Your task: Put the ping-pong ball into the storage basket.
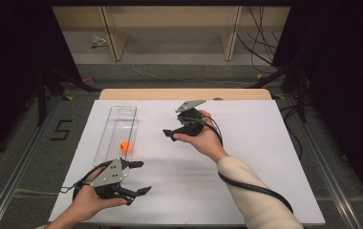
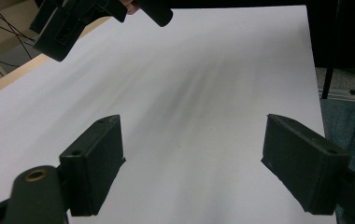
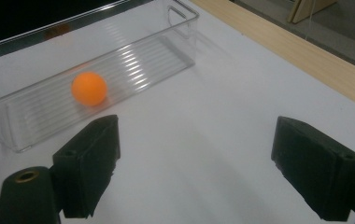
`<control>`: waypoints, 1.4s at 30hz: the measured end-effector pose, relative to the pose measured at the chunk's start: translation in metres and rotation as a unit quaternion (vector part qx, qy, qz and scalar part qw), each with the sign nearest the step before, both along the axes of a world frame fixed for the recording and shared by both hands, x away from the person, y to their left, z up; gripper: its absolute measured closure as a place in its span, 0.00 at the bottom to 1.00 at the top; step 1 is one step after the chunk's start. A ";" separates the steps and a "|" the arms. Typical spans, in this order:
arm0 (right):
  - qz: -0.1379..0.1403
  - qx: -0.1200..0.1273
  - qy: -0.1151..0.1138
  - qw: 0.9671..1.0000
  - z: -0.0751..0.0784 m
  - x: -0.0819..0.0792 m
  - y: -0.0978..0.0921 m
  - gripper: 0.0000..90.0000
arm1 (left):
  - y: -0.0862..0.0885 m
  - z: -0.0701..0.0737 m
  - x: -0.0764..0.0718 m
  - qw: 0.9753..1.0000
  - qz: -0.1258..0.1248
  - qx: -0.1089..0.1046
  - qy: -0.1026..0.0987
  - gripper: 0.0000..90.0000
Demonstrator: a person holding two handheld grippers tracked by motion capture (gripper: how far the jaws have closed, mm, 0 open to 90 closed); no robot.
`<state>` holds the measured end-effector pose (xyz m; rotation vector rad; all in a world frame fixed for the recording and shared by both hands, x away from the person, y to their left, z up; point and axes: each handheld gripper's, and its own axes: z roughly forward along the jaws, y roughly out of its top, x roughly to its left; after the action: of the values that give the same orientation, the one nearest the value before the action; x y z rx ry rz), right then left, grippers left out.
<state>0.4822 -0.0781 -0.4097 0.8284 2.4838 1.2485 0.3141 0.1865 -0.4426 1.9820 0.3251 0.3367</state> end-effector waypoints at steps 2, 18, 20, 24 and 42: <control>-0.002 0.002 0.000 1.000 -0.001 -0.001 -0.004 0.18 | 0.000 0.000 0.000 1.000 0.000 -0.001 0.000 0.22; -0.019 0.010 0.005 1.000 -0.005 -0.010 -0.030 0.18 | 0.000 0.000 0.000 1.000 0.001 -0.001 0.000 0.22; -0.021 0.011 0.005 1.000 -0.005 -0.012 -0.033 0.18 | 0.000 0.000 0.000 1.000 0.001 0.000 0.000 0.22; -0.026 0.013 0.007 1.000 -0.007 -0.014 -0.039 0.18 | 0.000 0.000 0.000 1.000 0.002 -0.001 0.001 0.22; -0.048 0.016 0.009 0.999 -0.008 -0.025 -0.071 0.18 | 0.000 -0.001 0.000 1.000 0.003 0.001 0.001 0.22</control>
<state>0.4574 -0.1491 -0.4172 0.9574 2.4130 1.2555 0.3144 0.1867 -0.4432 1.9837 0.3323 0.3391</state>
